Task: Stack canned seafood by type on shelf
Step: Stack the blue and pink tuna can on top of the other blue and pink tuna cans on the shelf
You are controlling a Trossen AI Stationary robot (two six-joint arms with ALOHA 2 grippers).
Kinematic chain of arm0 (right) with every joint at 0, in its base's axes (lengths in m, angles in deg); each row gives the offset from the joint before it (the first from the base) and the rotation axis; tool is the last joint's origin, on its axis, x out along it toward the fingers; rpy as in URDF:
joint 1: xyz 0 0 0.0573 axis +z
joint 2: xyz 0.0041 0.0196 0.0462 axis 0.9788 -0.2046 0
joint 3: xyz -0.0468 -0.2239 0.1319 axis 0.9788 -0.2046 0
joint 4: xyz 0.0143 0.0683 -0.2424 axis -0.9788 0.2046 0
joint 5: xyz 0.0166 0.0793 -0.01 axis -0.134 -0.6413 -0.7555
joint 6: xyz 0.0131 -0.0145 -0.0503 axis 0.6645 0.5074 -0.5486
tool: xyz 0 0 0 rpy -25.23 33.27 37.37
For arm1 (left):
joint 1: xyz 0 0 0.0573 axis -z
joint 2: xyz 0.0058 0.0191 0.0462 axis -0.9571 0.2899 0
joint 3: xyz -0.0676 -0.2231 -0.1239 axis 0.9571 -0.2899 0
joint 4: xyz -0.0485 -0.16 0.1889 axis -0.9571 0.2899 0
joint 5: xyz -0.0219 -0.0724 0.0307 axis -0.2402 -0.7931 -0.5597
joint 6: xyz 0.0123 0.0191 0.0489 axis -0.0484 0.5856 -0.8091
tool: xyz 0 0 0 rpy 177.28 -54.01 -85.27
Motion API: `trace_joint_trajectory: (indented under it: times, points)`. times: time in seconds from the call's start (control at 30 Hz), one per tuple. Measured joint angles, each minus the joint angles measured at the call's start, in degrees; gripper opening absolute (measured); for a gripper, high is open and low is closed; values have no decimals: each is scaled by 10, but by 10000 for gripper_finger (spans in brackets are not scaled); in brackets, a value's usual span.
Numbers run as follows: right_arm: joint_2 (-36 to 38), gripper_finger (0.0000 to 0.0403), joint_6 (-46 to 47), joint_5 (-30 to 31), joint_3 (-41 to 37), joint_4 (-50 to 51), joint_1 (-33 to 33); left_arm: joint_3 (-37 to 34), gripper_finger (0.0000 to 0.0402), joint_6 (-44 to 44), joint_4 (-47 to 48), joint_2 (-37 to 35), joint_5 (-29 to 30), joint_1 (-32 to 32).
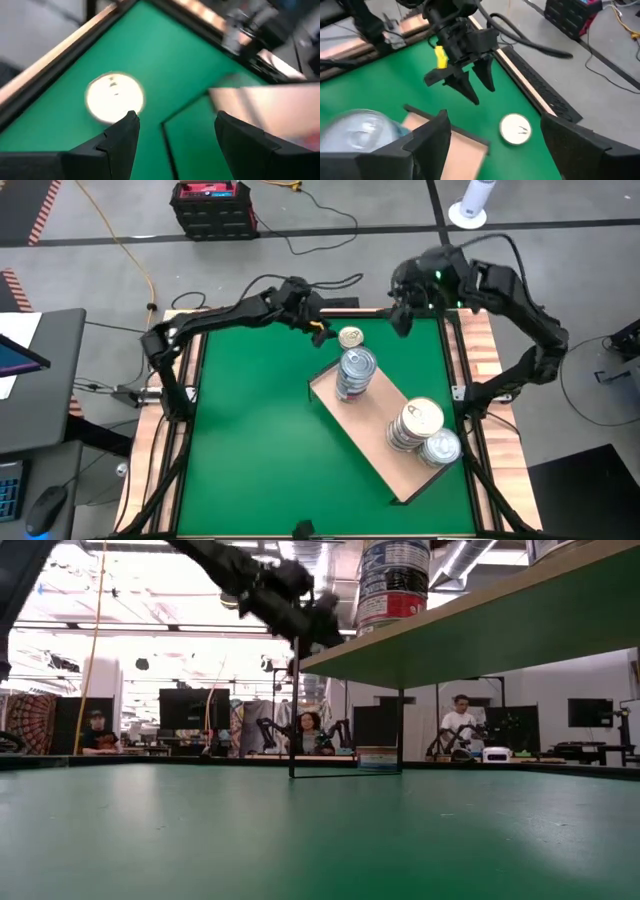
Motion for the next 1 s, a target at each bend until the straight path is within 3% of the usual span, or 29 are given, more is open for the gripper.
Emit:
trace_joint_trajectory:
  times: [0.2, 0.33, 0.67, 1.0]
  points:
    - [0, 314, -41, -86, -43, -39, -98, 1, 249, 141, -35, 73, -35, -42]
    - [0, 307, -55, -126, -76, -58, -130, 7, 249, 172, -78, 111, -47, -43]
    - [0, 303, -21, -128, -119, -114, -135, 127, 249, 127, 47, 192, 57, -35]
    - [0, 303, -4, -127, -119, -136, -126, 142, 249, 94, 57, 237, 45, -33]
